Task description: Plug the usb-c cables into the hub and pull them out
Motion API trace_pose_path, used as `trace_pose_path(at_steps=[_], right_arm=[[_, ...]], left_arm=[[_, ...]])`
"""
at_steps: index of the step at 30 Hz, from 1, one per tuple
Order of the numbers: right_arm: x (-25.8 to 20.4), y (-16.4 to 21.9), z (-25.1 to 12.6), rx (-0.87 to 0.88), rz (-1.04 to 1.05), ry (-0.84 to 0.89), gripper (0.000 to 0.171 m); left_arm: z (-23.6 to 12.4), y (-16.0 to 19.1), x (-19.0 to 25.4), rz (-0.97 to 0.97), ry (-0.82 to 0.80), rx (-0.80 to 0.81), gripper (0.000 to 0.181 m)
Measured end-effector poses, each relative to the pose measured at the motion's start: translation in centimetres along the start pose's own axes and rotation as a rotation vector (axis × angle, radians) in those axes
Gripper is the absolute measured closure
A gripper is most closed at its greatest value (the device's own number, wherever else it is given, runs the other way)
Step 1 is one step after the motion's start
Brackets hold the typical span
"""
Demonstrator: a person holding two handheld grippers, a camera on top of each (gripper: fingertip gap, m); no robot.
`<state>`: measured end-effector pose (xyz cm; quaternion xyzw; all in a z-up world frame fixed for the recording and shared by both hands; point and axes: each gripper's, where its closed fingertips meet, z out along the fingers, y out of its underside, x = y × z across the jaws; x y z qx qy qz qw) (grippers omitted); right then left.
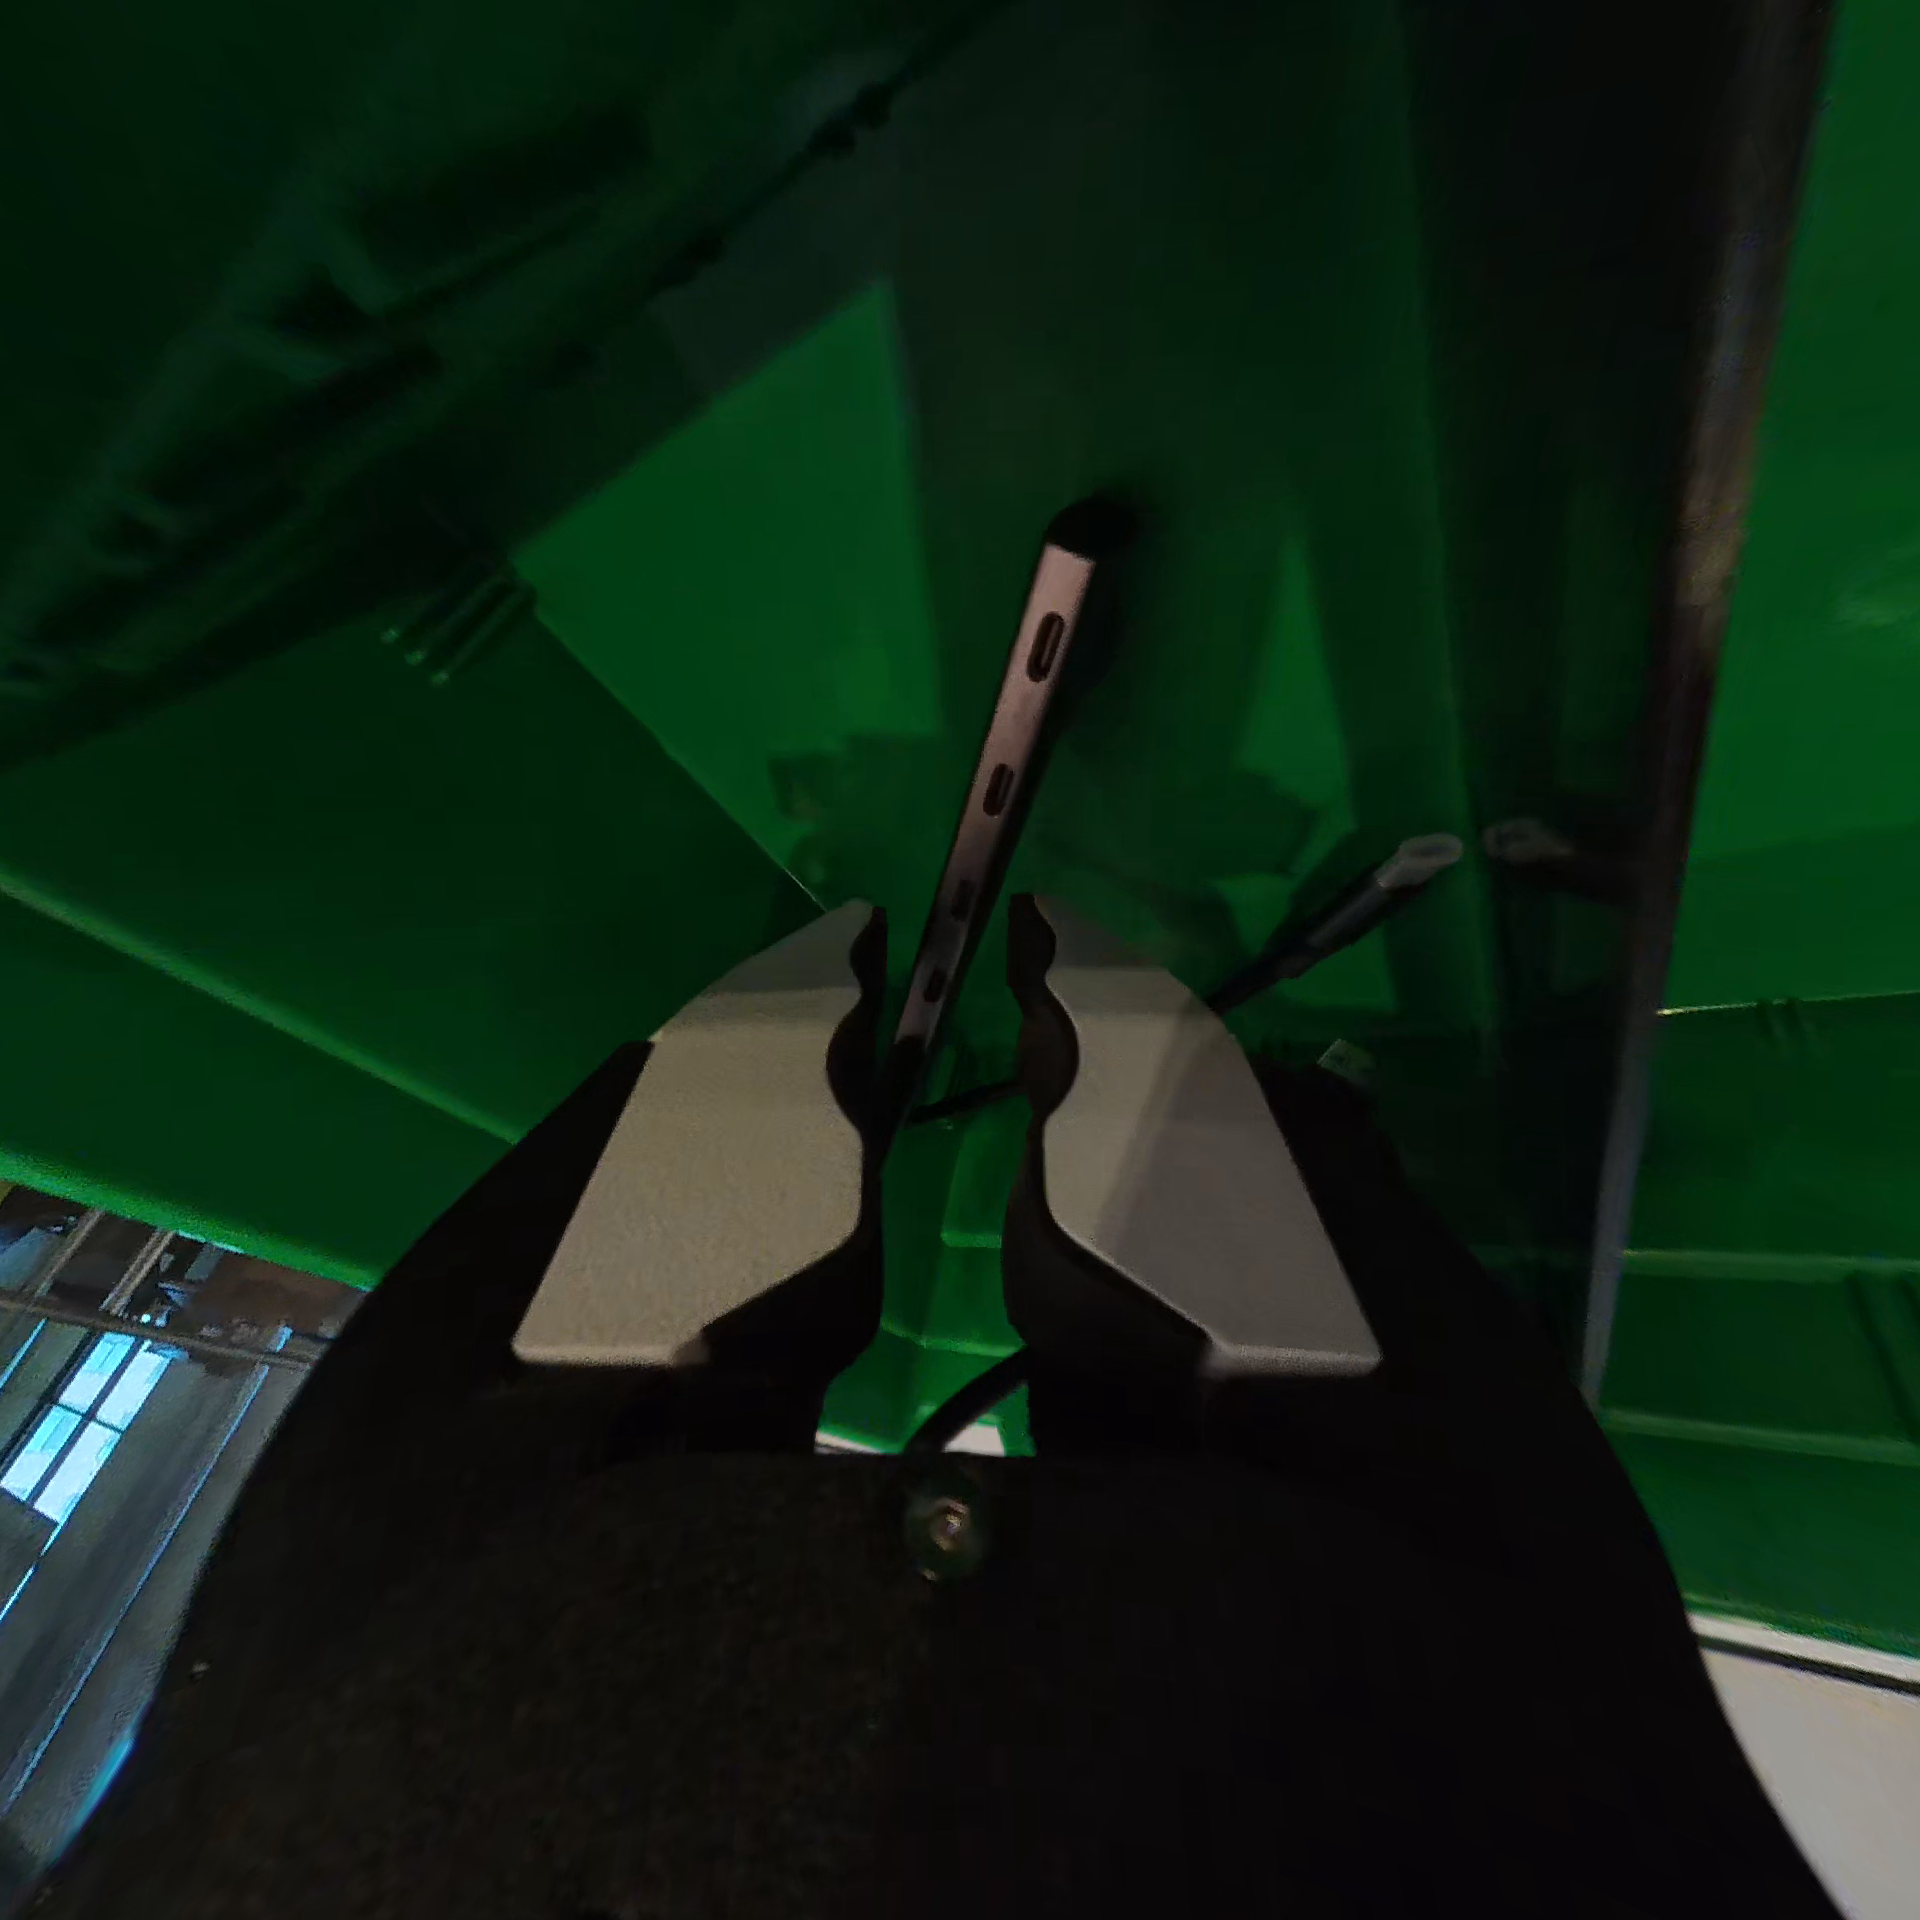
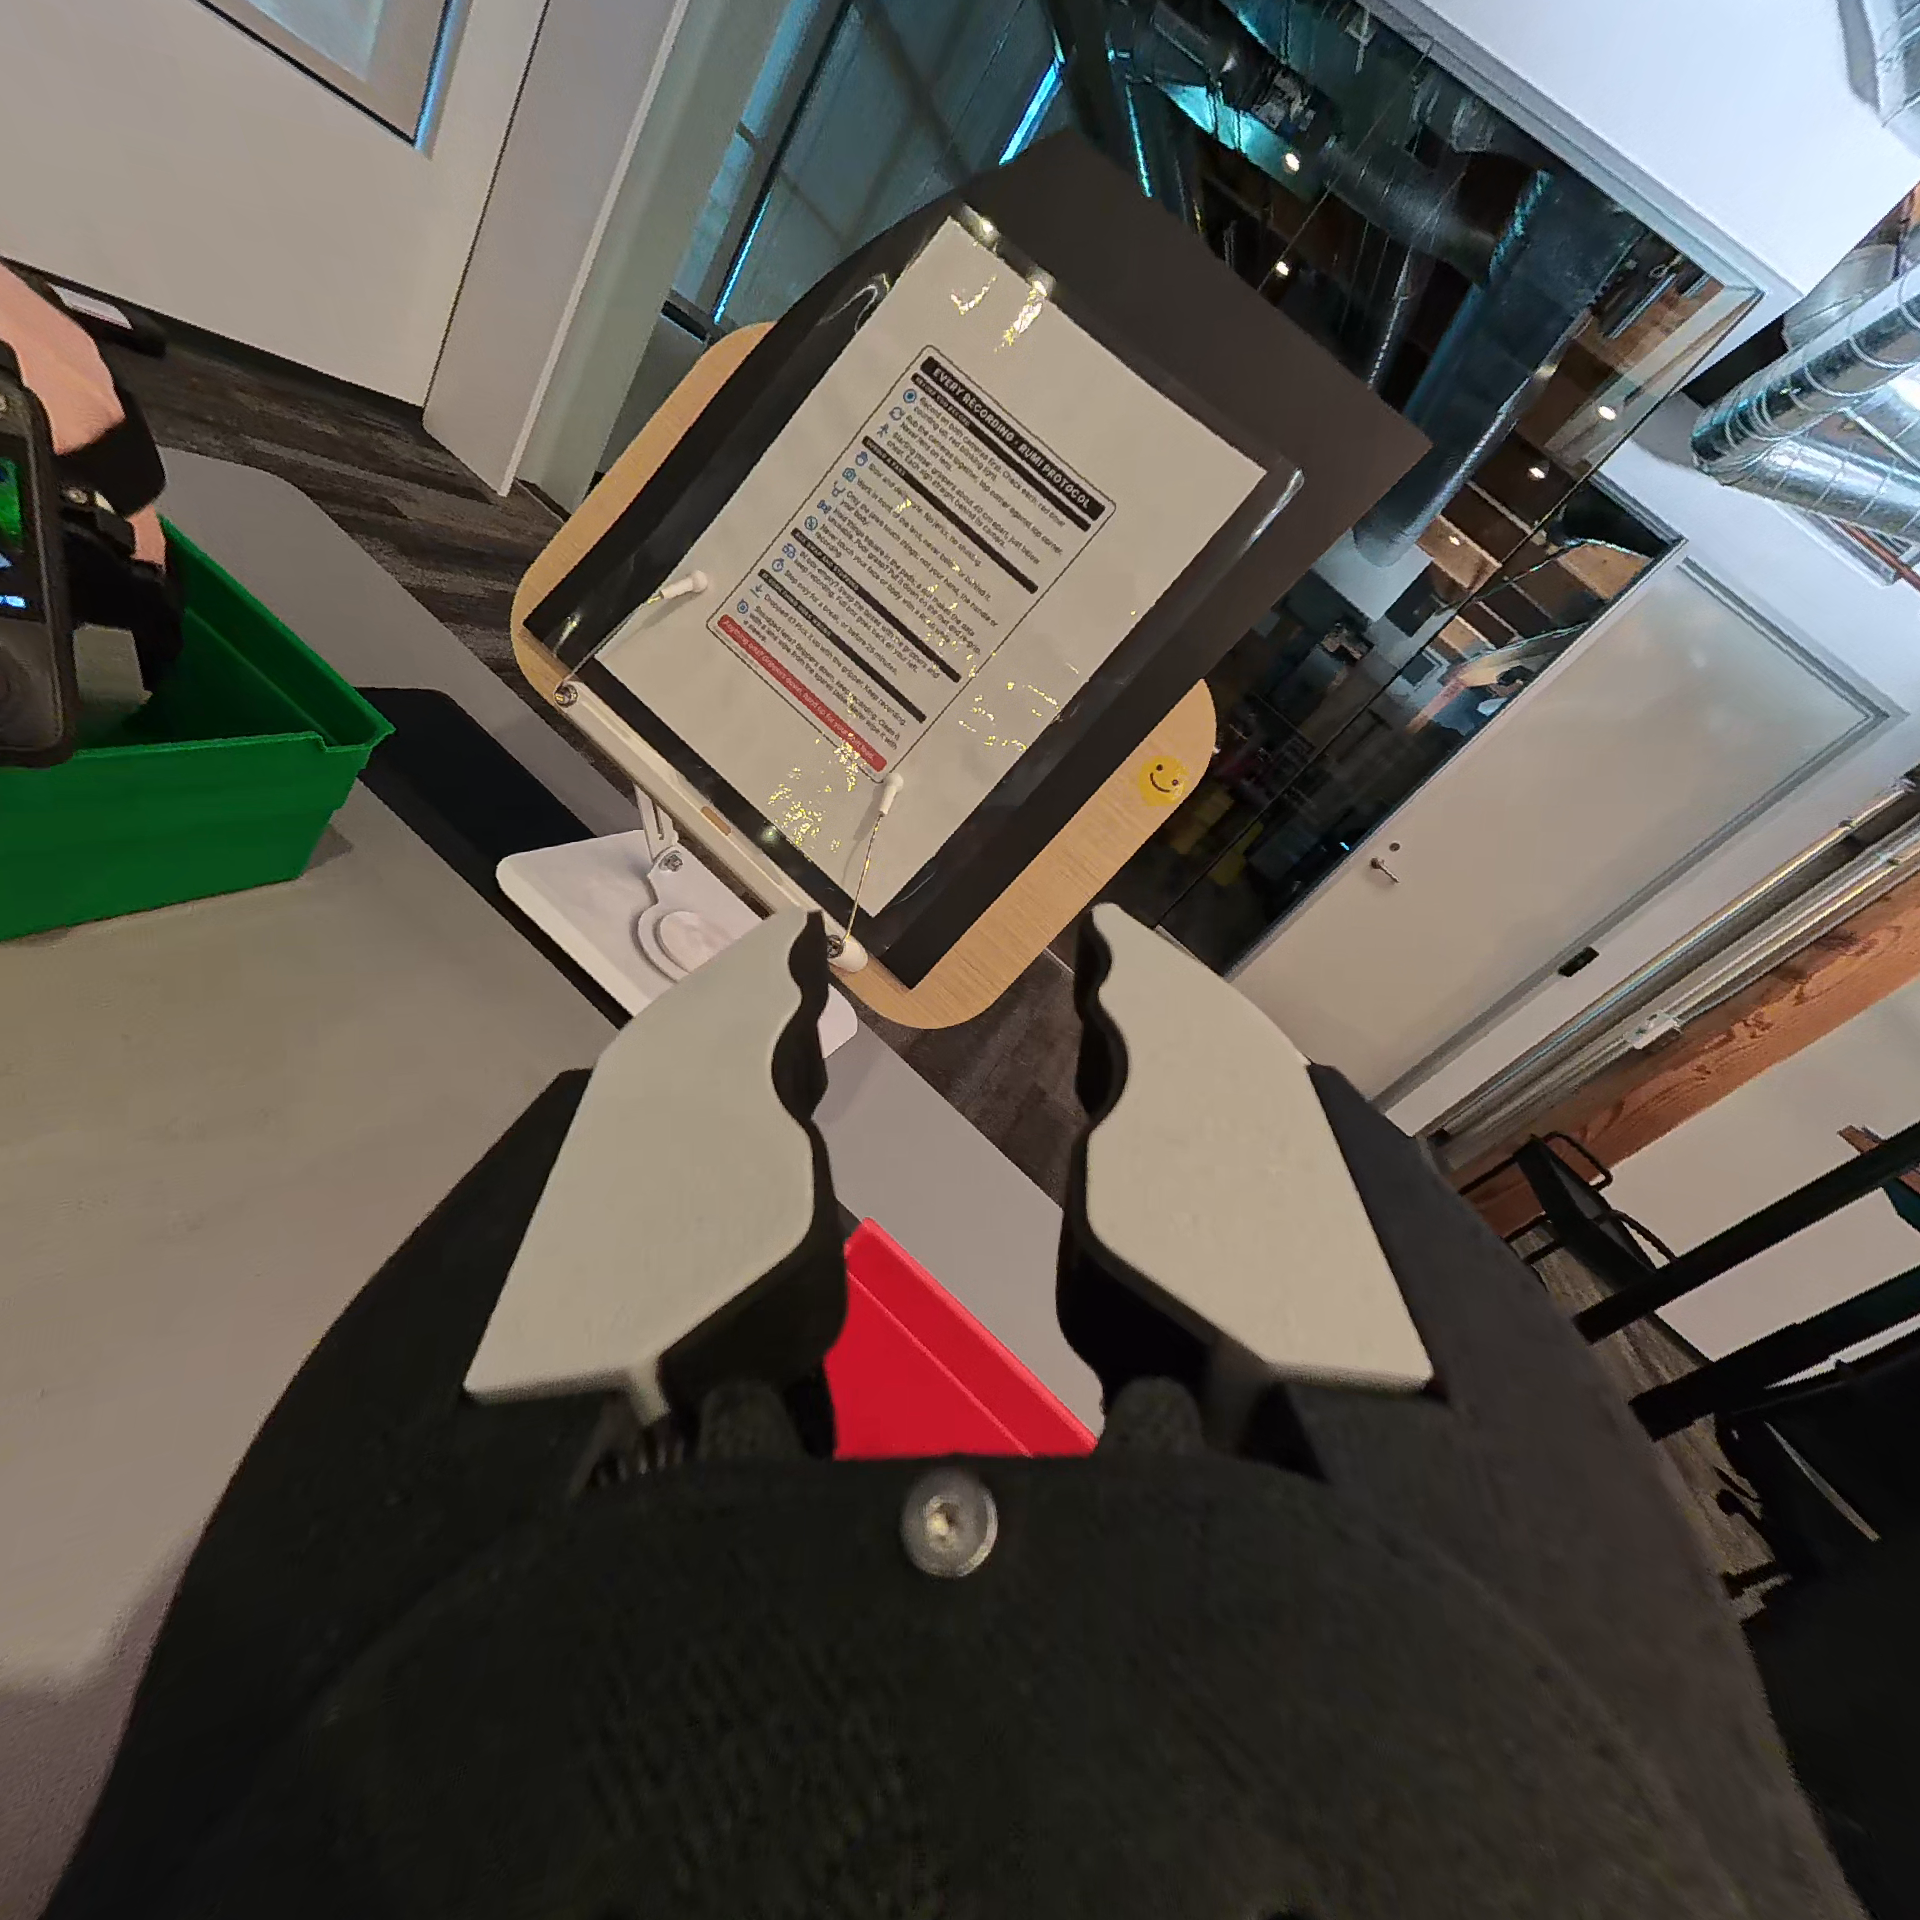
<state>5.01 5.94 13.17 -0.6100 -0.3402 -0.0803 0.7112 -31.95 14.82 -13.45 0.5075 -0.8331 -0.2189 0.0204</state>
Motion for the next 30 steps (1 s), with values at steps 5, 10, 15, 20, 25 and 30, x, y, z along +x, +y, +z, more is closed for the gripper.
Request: trace_pose_path(at_steps=[5,10,15,20,25,30], right_arm=[[0.2,-0.1,-0.2,0.005,0.012,-0.001,0.125],[0.3,-0.1,-0.3,0.0,0.01,0.0,0.125],[0.1,0.0,-0.2,-0.004,0.003,-0.004,0.125],[0.3,0.0,-0.3,-0.002,0.005,-0.002,0.125],[0.6,-0.2,-0.6,0.006,0.011,0.002,0.125],[1.1,-0.5,-1.0,0.024,0.024,0.007,0.125]], left_arm=[[0.3,-0.2,0.1,0.016,-0.007,0.024,0.165],[0.2,0.6,0.1,-0.012,0.002,-0.005,0.165],[0.5,0.5,0.1,-0.015,0.006,0.001,0.165],[0.7,0.4,0.2,-0.029,0.002,0.015,0.167],[0.9,0.2,0.0,-0.054,-0.03,0.034,0.167],[0.1,0.8,-0.5,-0.076,-0.11,0.0,0.169]])
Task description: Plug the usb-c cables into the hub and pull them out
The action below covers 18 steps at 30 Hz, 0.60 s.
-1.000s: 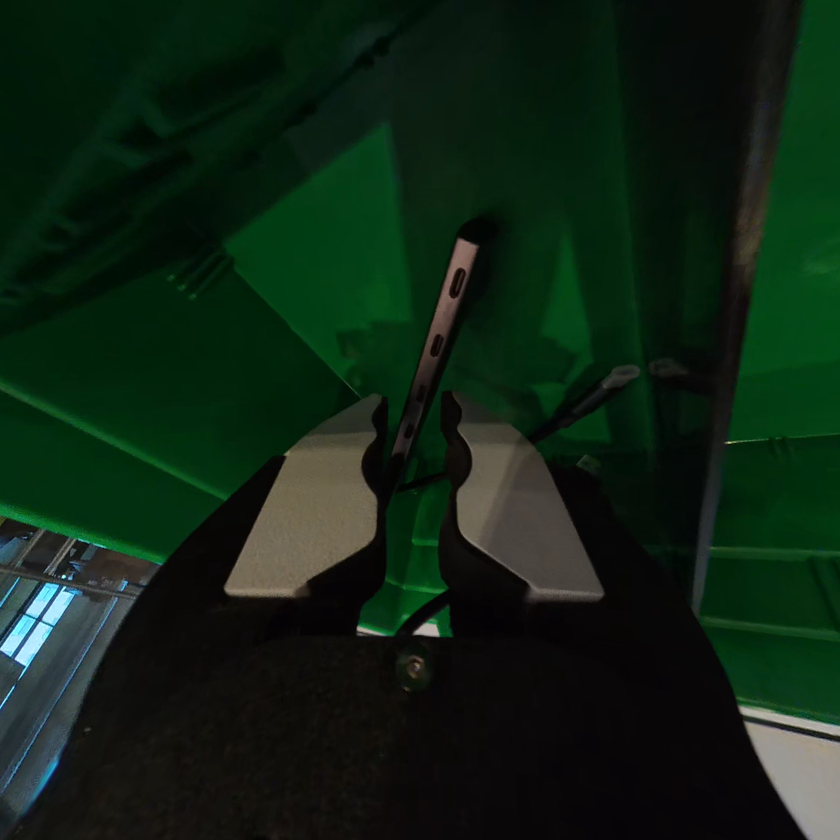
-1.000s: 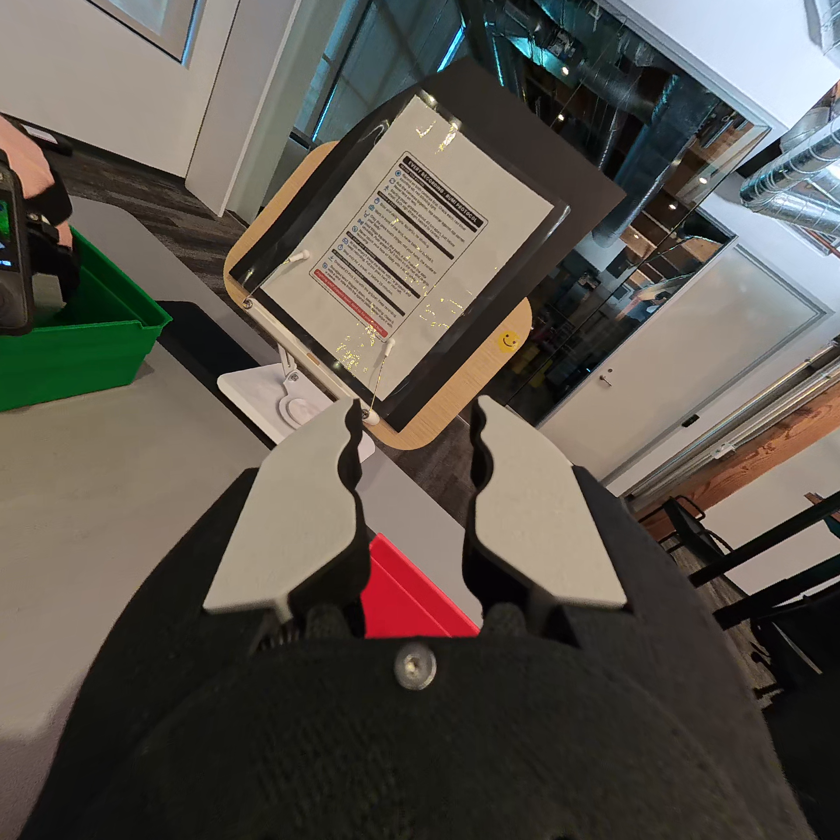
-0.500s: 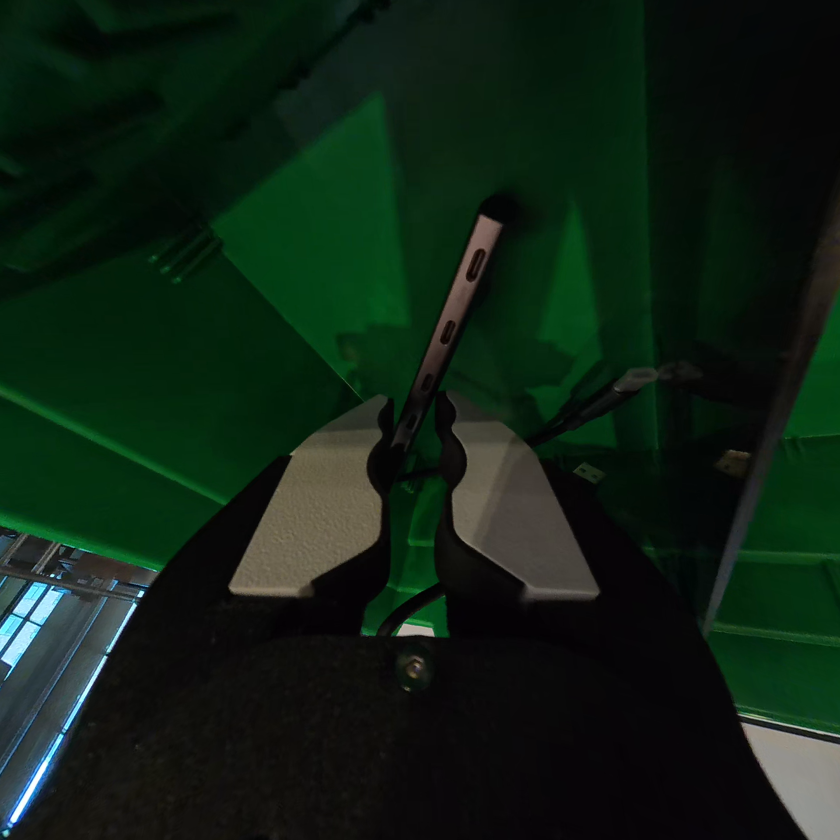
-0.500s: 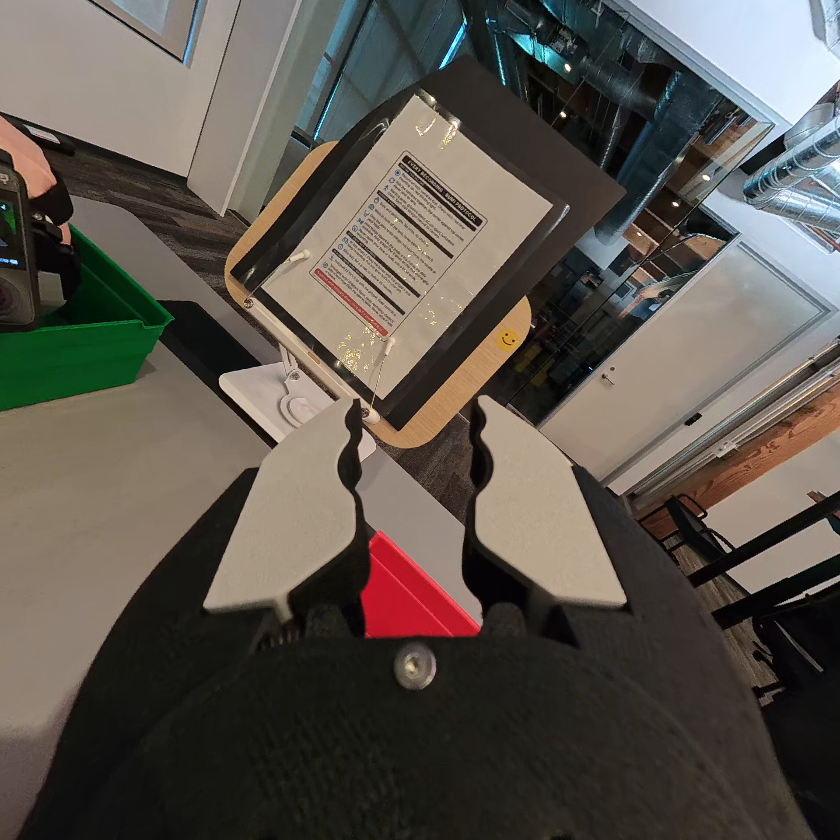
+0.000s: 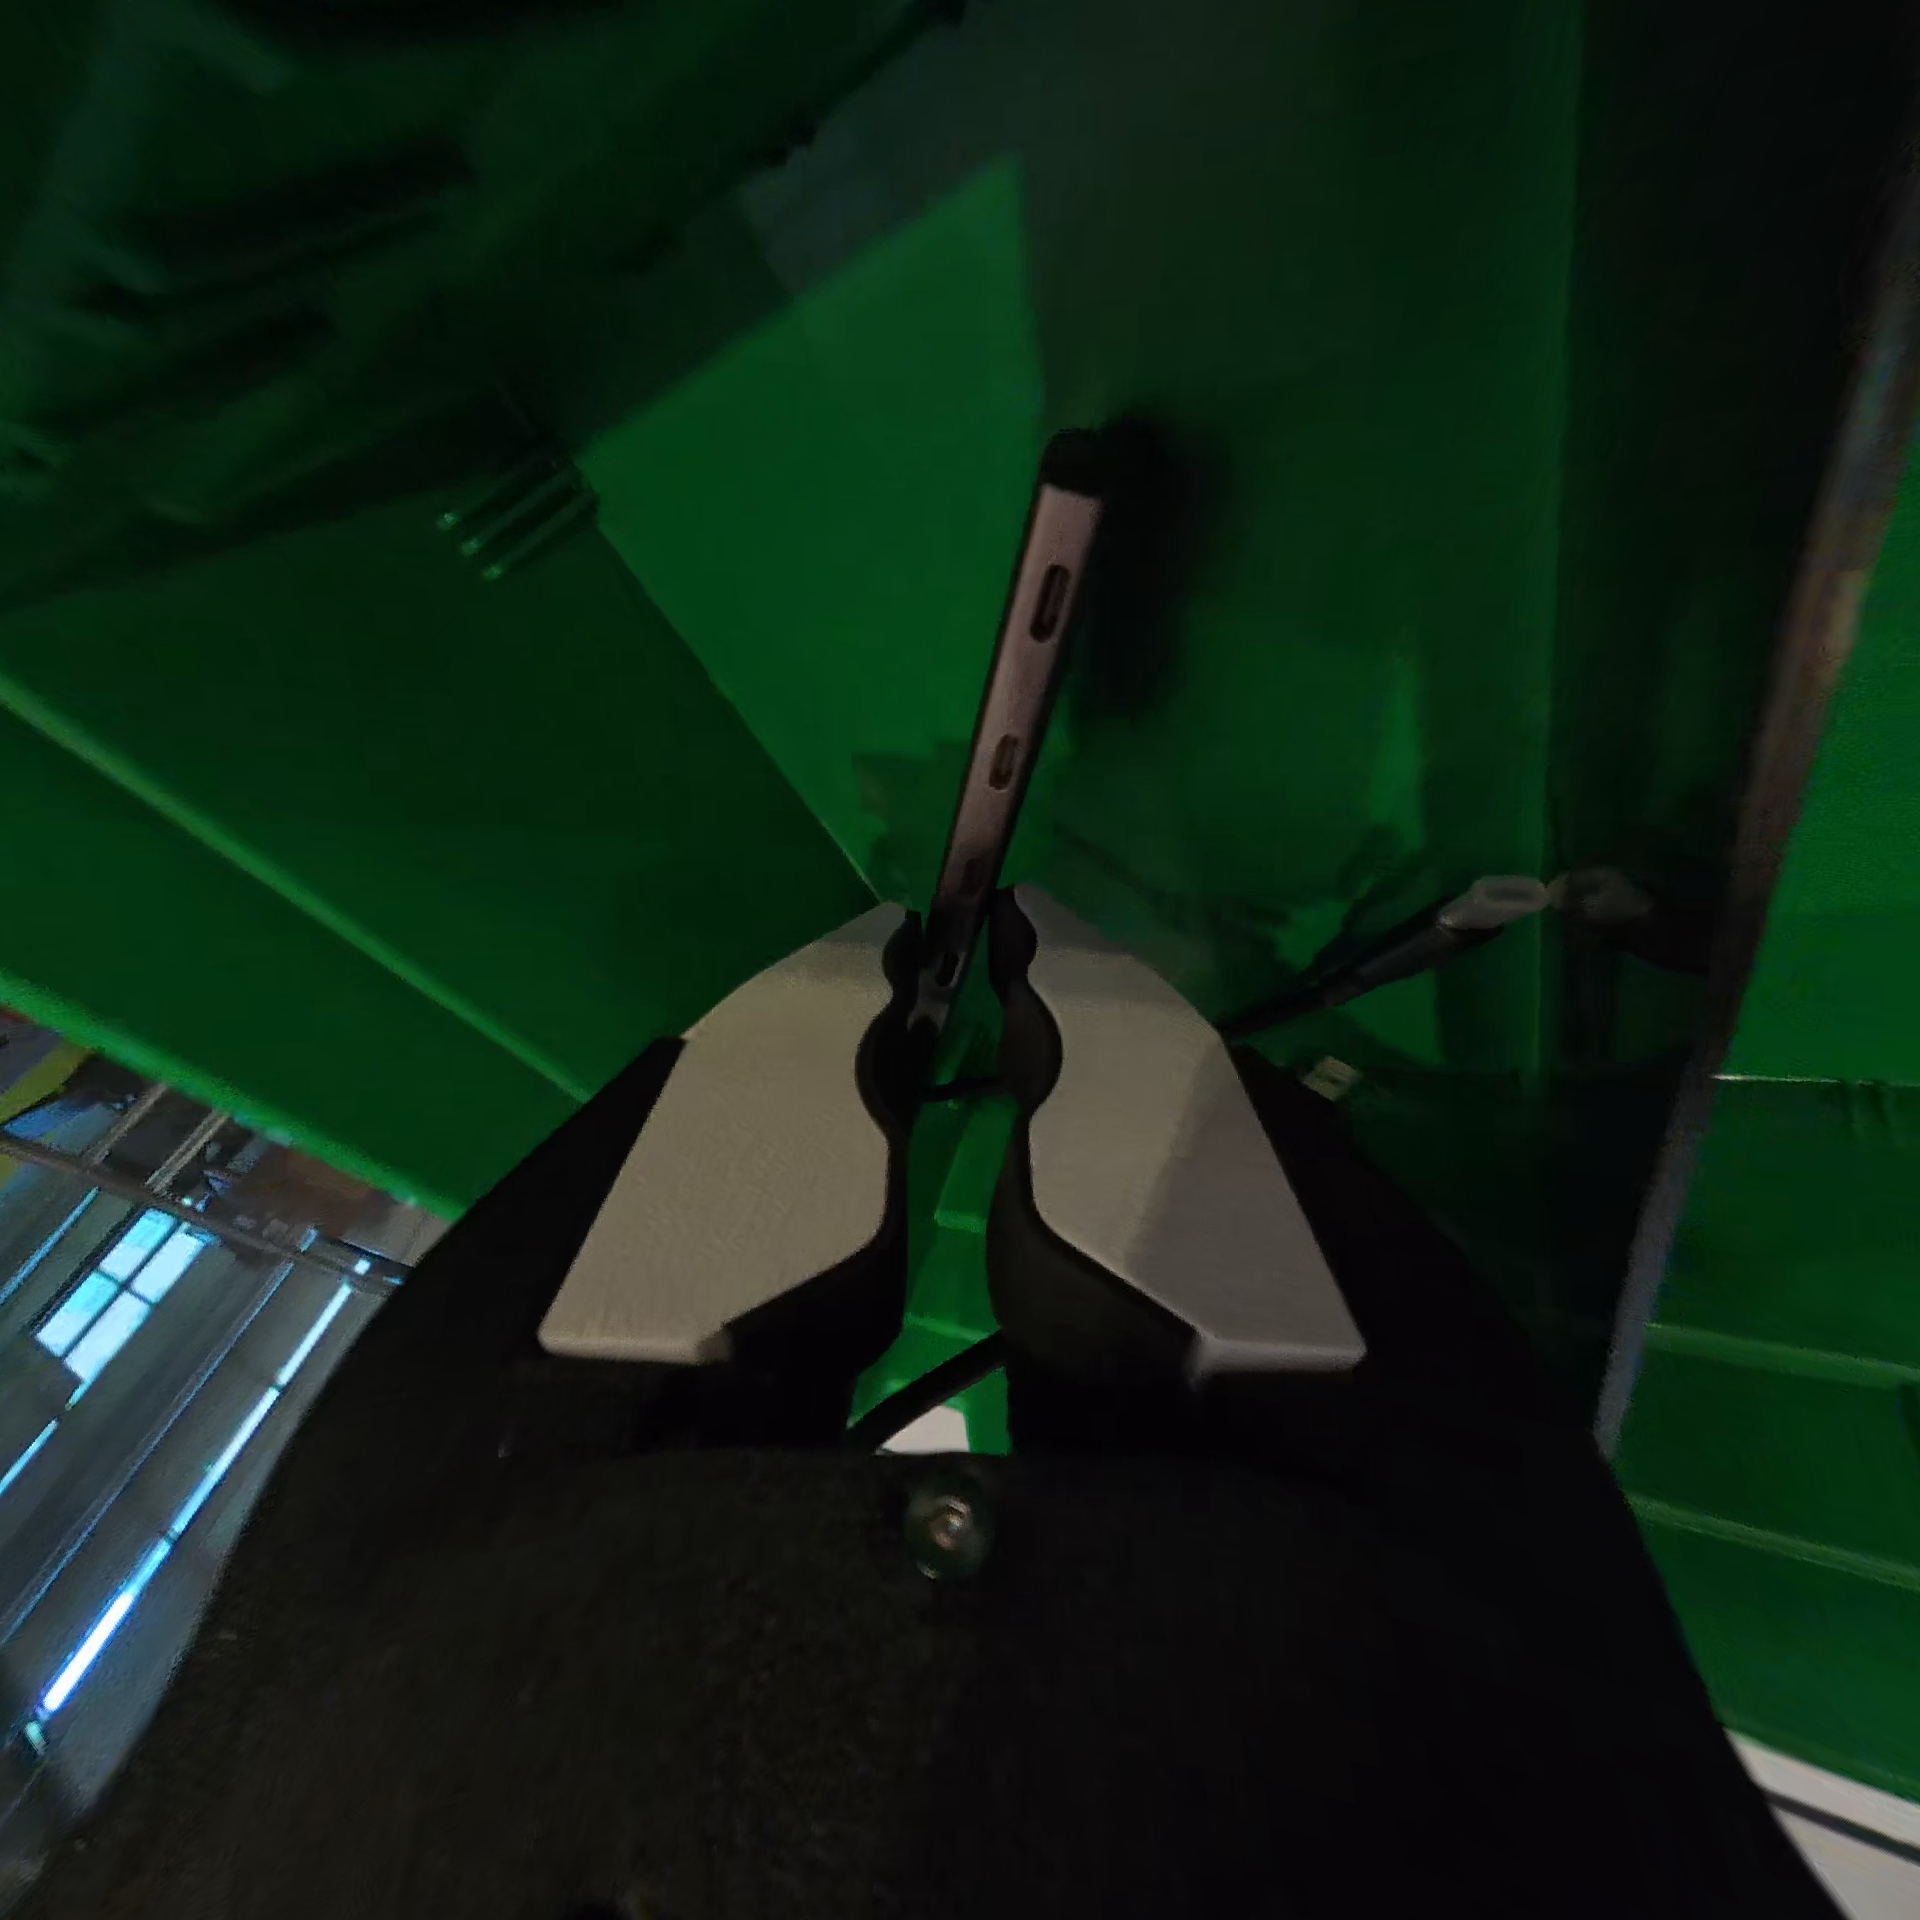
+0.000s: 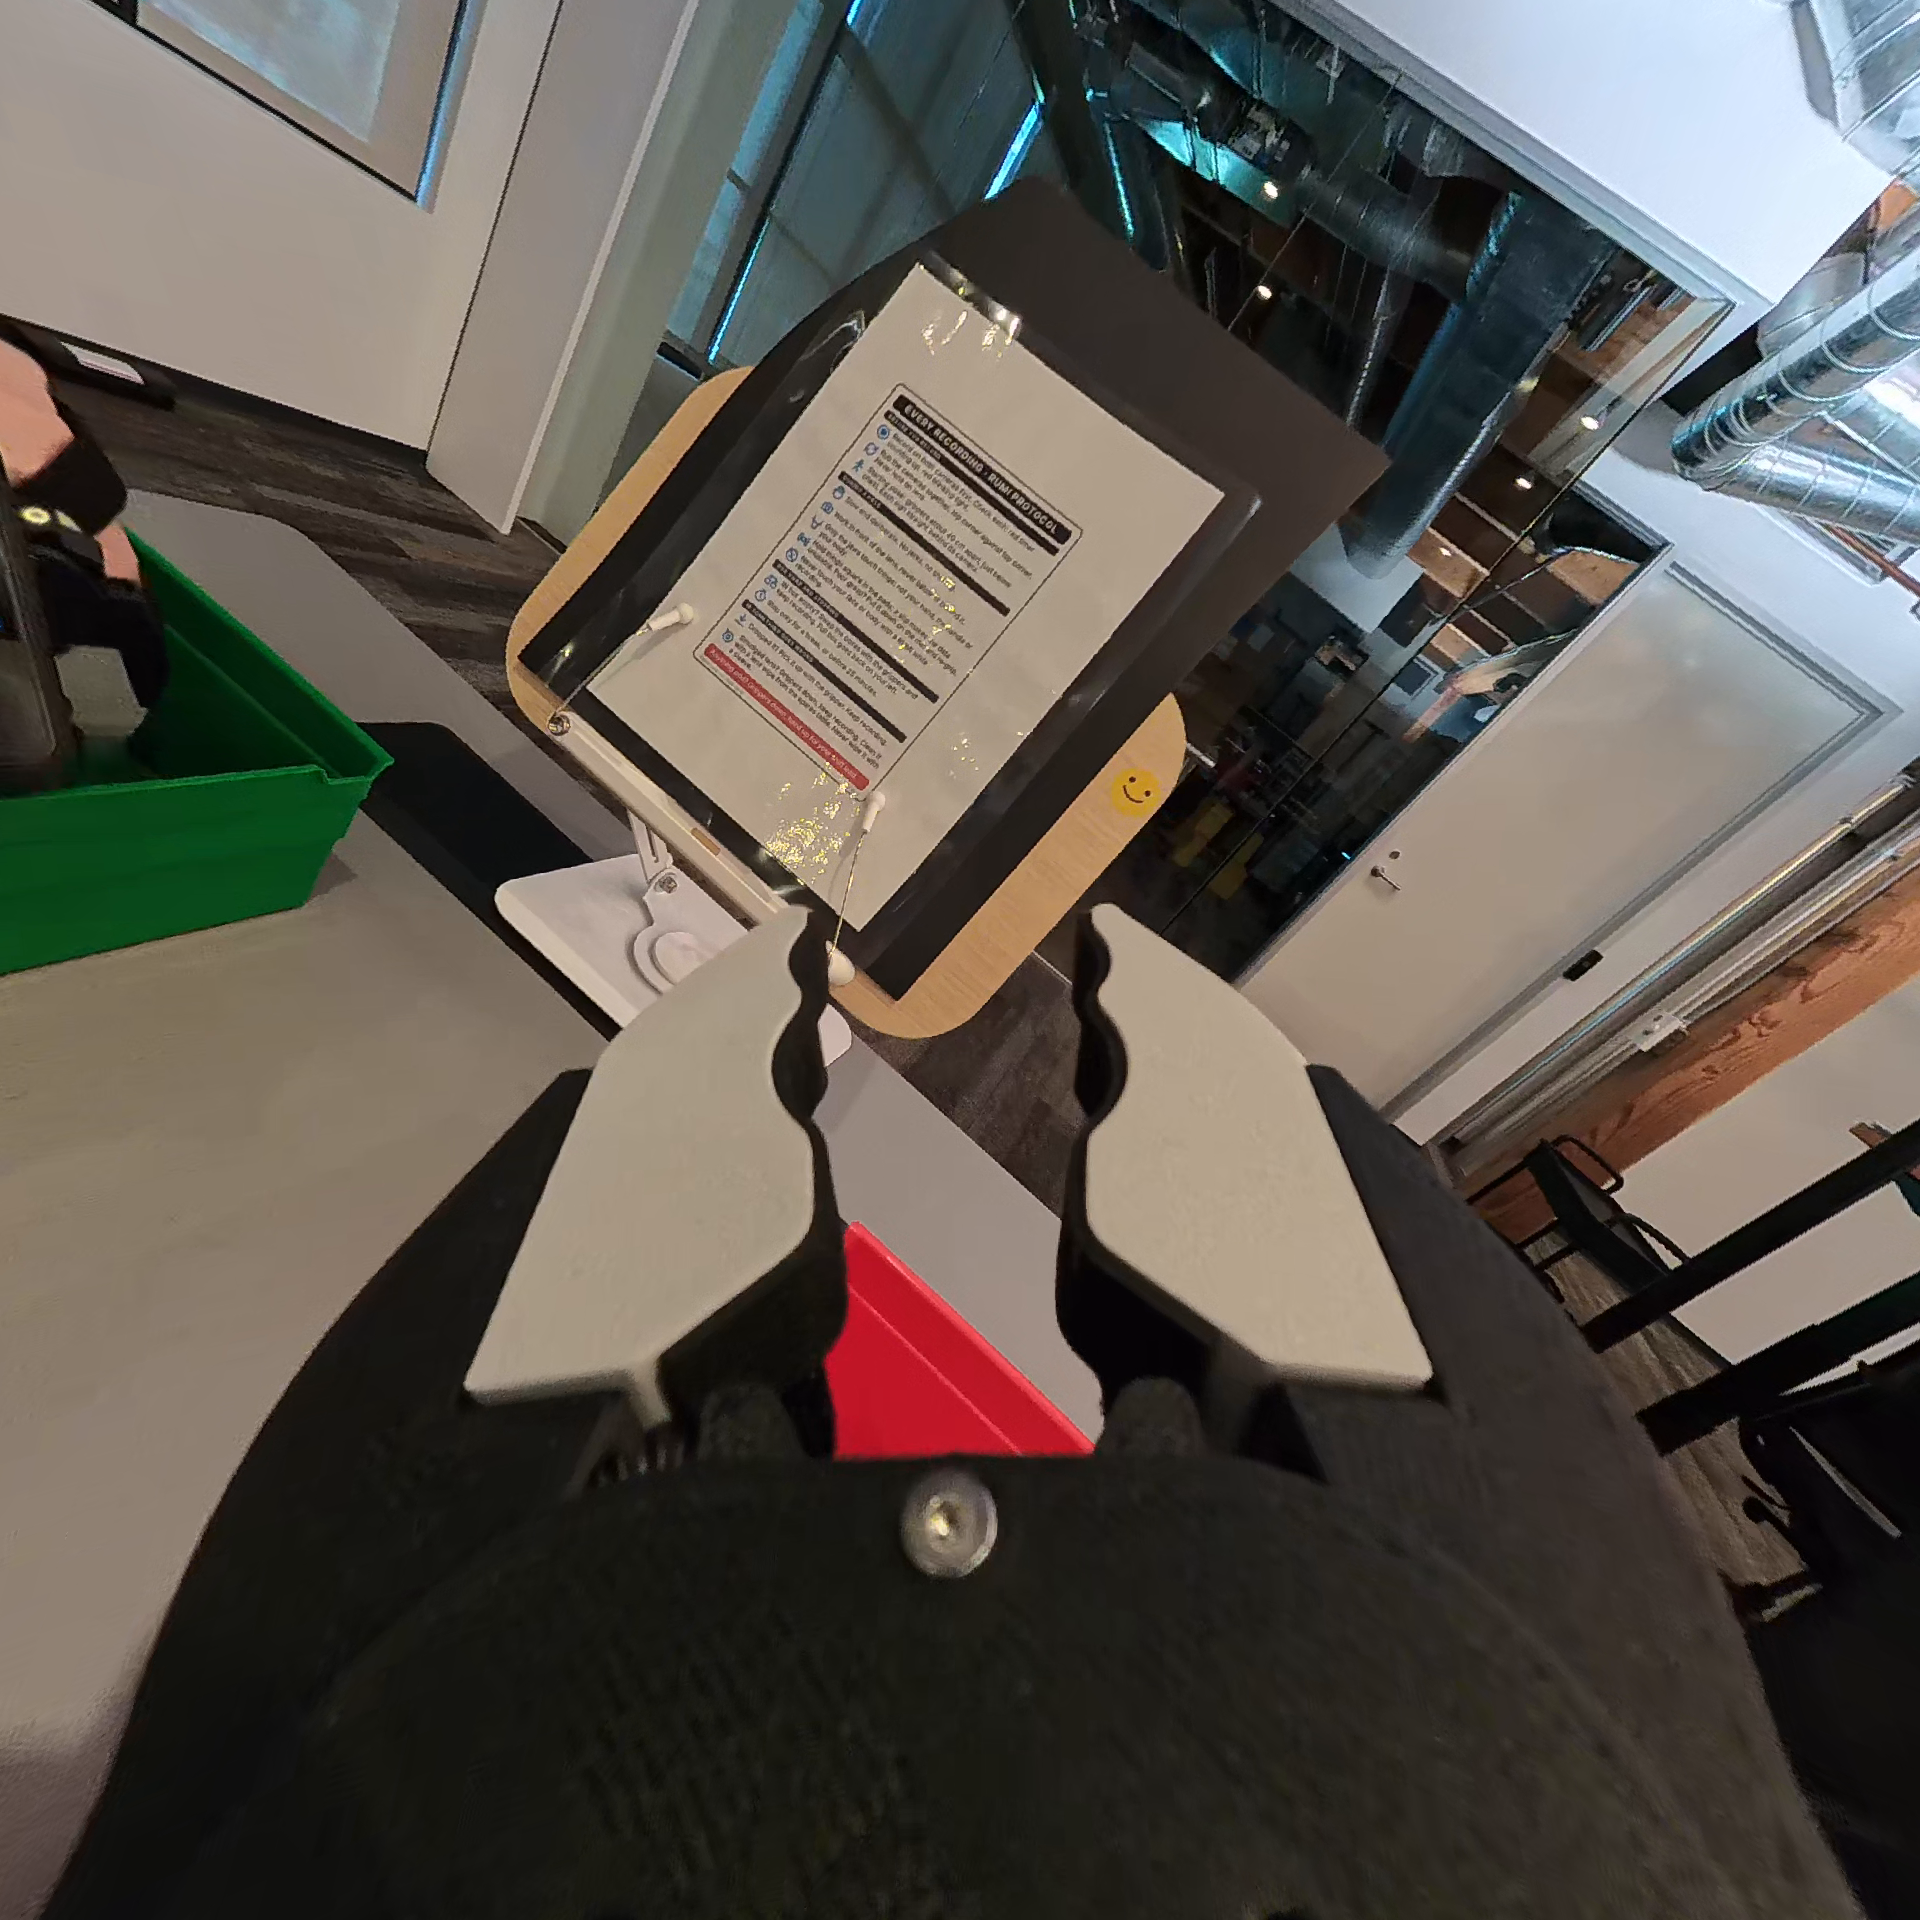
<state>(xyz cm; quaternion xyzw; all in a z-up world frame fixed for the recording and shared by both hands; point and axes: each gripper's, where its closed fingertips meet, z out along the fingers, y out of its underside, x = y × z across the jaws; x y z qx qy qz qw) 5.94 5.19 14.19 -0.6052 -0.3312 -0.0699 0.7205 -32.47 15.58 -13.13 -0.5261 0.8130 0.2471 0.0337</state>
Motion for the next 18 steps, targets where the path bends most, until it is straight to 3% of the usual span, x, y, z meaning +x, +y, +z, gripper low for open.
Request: trace_pose_path(at_steps=[3,7,14,18], right_arm=[[0.3,-0.1,-0.2,0.007,0.011,0.004,0.125],[0.4,-0.3,-0.3,0.02,0.024,-0.001,0.125],[-1.2,-0.8,0.2,0.046,0.055,-0.066,0.125],[-3.1,-1.1,0.8,0.054,0.055,-0.122,0.125]], left_arm=[[-1.6,0.6,-0.7,-0.094,-0.013,0.019,0.17],[-5.5,1.0,-2.9,-0.287,-0.094,0.158,0.171],[-15.3,0.9,-6.7,-0.657,-0.275,0.597,0.171],[-20.8,1.1,-7.3,-0.764,-0.386,0.835,0.171]])
